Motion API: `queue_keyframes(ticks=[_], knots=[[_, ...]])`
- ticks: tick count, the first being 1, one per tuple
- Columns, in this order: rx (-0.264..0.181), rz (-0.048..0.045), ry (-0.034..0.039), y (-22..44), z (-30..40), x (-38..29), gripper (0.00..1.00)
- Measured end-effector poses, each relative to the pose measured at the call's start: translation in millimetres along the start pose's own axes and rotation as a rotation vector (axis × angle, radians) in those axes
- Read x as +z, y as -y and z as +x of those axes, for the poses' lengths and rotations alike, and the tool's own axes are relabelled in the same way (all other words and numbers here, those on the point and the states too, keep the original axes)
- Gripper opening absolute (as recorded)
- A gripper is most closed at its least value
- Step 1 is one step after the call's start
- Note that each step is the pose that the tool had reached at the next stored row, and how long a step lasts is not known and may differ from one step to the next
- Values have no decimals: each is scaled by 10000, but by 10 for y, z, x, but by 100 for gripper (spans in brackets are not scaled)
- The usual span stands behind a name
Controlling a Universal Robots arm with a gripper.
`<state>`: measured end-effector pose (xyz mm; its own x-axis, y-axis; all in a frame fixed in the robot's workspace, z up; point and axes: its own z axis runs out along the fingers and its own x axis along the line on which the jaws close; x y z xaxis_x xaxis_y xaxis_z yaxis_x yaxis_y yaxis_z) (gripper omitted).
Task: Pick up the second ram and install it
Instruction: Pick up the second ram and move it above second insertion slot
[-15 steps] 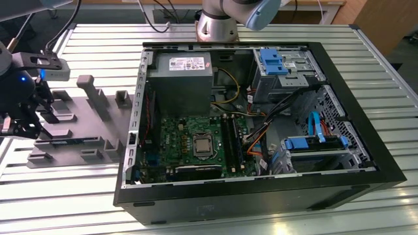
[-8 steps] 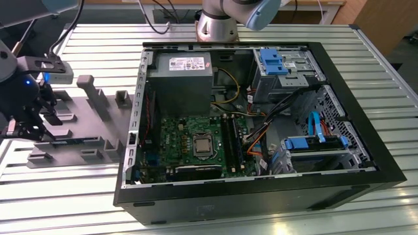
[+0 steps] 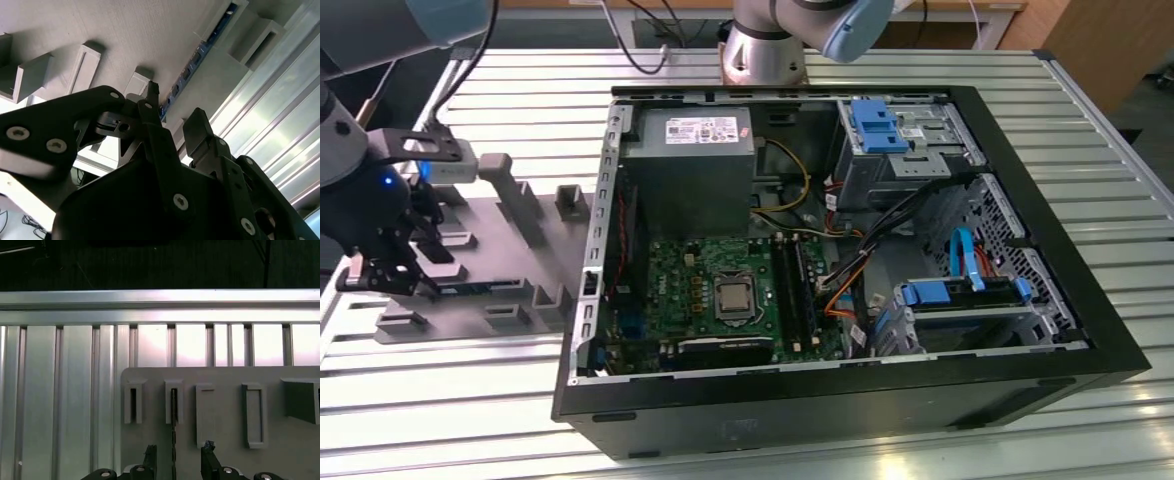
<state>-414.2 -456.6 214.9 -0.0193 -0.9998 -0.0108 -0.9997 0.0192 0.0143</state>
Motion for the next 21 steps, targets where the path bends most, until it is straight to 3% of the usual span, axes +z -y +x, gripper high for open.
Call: queue_keyframes(ticks=[6, 8, 9, 11, 21], knots=[[0, -3, -2, 1, 2, 43, 47], [0, -1, -1, 1, 1, 45, 46], [0, 0, 0, 1, 2, 46, 39], [0, 4, 3, 2, 1, 57, 39], [1, 0, 0, 13, 8, 187, 39]])
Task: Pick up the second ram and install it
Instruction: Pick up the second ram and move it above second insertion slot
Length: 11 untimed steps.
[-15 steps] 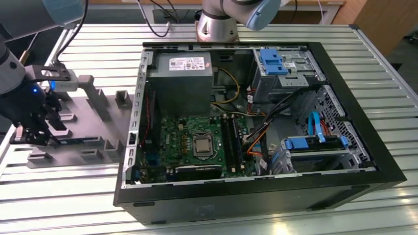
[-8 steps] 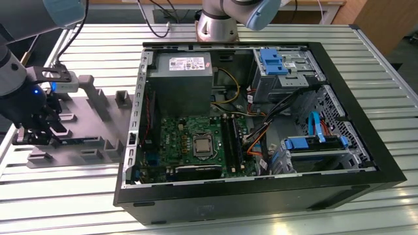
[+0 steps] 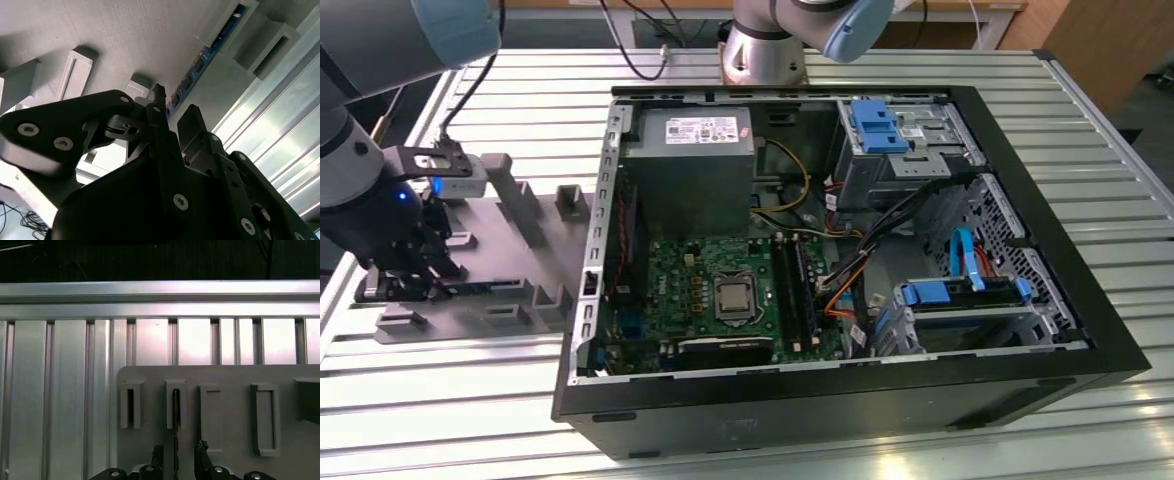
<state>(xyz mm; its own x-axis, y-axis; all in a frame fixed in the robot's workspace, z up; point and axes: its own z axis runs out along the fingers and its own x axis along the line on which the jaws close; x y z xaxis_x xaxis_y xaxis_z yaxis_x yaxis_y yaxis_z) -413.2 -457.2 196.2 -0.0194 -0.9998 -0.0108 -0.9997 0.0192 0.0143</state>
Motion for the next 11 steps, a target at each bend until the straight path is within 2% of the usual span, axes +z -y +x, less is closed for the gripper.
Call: queue_keyframes(ticks=[2, 3, 11], knots=[[0, 0, 0, 3, 0, 20, 38], [0, 0, 0, 4, 0, 28, 31], [0, -1, -1, 18, 0, 57, 31]])
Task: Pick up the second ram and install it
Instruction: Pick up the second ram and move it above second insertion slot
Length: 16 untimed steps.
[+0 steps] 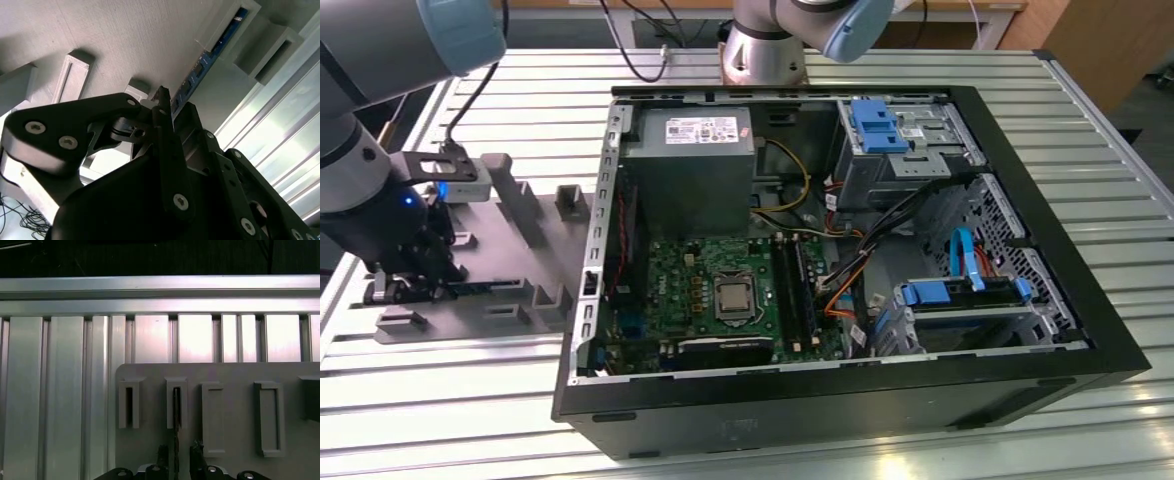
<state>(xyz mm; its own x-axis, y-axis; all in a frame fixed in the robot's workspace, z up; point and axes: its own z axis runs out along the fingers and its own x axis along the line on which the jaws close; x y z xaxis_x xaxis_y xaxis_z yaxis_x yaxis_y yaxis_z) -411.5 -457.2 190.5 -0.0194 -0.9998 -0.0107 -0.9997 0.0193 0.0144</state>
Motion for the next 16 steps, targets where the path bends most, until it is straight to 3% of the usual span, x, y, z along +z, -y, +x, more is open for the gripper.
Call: queue_keyframes(ticks=[9, 10, 16], knots=[[-1, 3, 2, 3, 0, 3, 29], [0, 2, 2, 4, 0, 3, 22], [-1, 1, 1, 17, 0, 2, 22]])
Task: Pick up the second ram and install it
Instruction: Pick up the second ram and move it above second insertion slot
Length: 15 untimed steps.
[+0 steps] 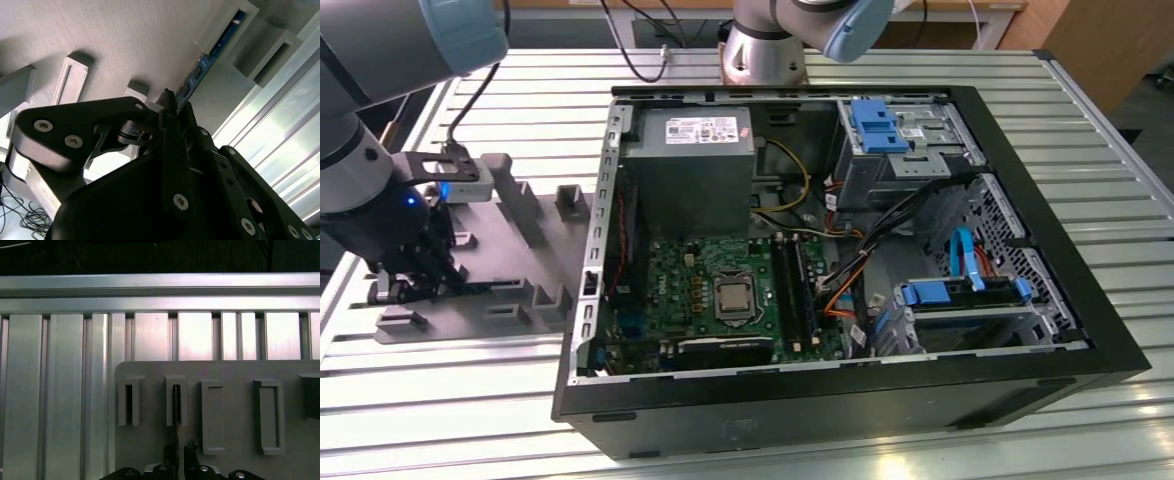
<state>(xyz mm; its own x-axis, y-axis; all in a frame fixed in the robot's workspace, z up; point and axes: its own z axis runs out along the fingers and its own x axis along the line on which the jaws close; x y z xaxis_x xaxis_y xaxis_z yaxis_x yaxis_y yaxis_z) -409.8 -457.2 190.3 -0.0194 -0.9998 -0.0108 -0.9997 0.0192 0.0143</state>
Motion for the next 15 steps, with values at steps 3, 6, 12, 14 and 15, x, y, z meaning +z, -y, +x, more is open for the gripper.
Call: queue_keyframes(ticks=[3, 6, 12, 14, 15], knots=[[1, 0, 0, 2, 0, 0, 22], [0, 0, 0, 4, 0, 0, 21], [0, 0, 0, 4, 0, 0, 14], [0, 0, 0, 4, 0, 0, 14], [0, 0, 0, 4, 0, 0, 14]])
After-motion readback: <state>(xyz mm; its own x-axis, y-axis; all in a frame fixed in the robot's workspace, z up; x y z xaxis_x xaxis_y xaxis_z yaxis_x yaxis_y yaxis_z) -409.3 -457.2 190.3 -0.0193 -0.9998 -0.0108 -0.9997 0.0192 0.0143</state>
